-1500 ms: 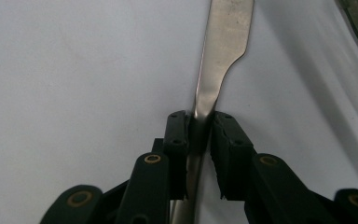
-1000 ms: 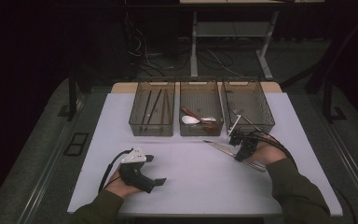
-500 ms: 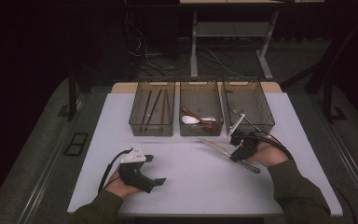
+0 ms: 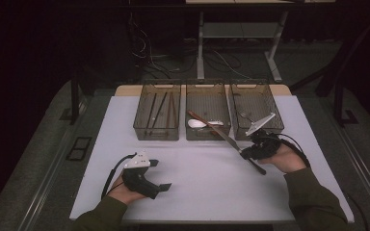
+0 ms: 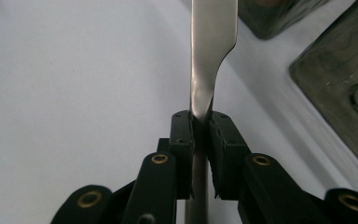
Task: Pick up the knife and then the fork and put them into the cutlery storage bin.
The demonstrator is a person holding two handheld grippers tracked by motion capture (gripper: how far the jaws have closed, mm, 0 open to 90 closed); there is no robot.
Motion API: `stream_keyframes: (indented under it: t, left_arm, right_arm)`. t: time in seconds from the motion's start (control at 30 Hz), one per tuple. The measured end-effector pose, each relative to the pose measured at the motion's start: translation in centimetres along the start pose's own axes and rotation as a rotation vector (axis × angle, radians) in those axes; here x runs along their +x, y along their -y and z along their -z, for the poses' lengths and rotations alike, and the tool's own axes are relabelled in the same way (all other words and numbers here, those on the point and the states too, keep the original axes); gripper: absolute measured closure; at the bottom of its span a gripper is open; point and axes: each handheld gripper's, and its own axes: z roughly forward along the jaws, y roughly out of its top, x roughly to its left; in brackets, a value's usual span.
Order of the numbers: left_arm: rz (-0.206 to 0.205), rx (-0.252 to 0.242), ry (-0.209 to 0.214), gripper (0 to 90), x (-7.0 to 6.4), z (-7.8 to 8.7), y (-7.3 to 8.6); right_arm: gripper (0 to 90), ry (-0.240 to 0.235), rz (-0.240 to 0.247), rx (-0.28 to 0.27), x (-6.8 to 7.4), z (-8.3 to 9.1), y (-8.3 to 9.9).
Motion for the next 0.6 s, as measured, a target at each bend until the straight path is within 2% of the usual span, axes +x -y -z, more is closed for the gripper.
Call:
stream_keyframes:
  t: [0.1, 0.37, 0.6]
  left_arm:
    - [0.001, -0.002, 0.001, 0.0, 0.0, 0.0, 0.0]
    - [0.007, -0.008, 0.001, 0.0, 0.0, 0.0, 0.0]
    - [0.011, -0.012, 0.006, 0.0, 0.0, 0.0, 0.0]
  right_arm:
    - [80.0, -0.018, -0.014, -0.049, -0.4, 0.4, 0.4]
    - [80.0, -0.025, -0.077, -0.175, -1.6, 1.2, 1.5]
    - [80.0, -0.002, -0.11, -0.282, -2.4, 2.1, 2.1]
